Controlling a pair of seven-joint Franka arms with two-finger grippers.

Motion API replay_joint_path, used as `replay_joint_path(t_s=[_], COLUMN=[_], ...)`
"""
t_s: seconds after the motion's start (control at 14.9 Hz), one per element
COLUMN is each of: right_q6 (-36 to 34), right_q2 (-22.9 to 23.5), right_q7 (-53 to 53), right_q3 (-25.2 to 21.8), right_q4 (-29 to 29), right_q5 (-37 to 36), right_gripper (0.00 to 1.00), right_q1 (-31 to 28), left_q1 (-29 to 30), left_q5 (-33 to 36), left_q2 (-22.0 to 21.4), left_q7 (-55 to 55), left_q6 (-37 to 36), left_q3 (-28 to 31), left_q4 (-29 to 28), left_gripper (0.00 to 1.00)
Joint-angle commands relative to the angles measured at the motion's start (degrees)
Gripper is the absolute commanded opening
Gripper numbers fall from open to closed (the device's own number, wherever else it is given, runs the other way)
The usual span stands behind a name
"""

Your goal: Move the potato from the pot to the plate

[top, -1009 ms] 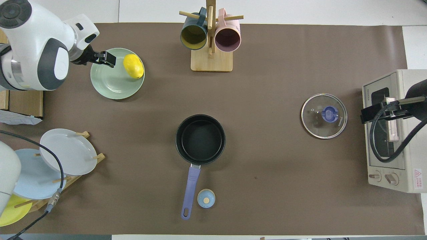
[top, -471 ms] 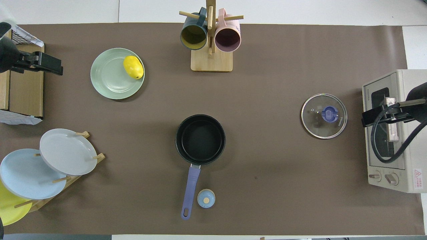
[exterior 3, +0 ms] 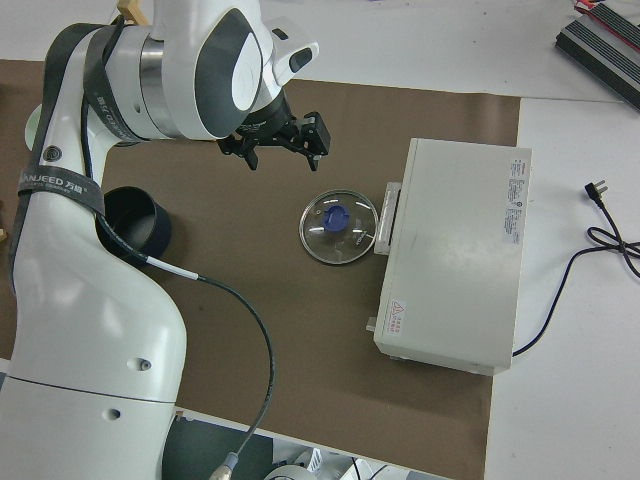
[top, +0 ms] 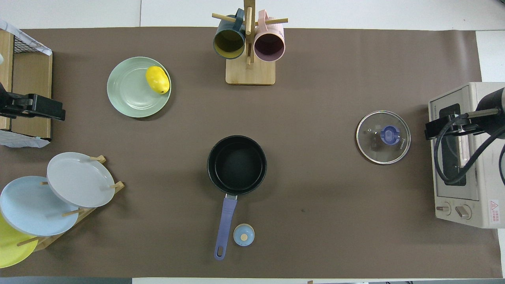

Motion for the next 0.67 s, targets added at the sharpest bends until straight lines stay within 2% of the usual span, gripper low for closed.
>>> replay_joint_path(t_s=[0.0,0.2,0.27,0.61], right_q6=[0.0,-1.9,-1.9,-1.4], right_q2=[0.9,0.4,0.3,0.3], right_q7=[1.2,1.2,1.1,1.3], right_q3=[-0.4,-0.1,-0.2,-0.5], right_q4=[0.8,0.8,0.7,0.6], right_q5=[0.8,0.6,0.6,0.7], right_gripper=[1.00,1.00,1.00,1.00], right_q1=[0.3,0.4,0.3,0.2], left_q1=[0.1,-0.2,-0.4,-0.7], left_q5=[-1.2,-2.1,-3.2,-3.1], left_q2=[-2.0,2.1,2.4,2.0], left_q7=[-0.9,-0.9,-0.9,-1.8], left_q6=[0.7,-7.5,-8.3,-4.5], left_q3=[-0.1,0.0,0.1,0.3], left_q4=[-2.8,6.0,6.9,3.8], left_gripper=[1.00,1.00,1.00,1.00])
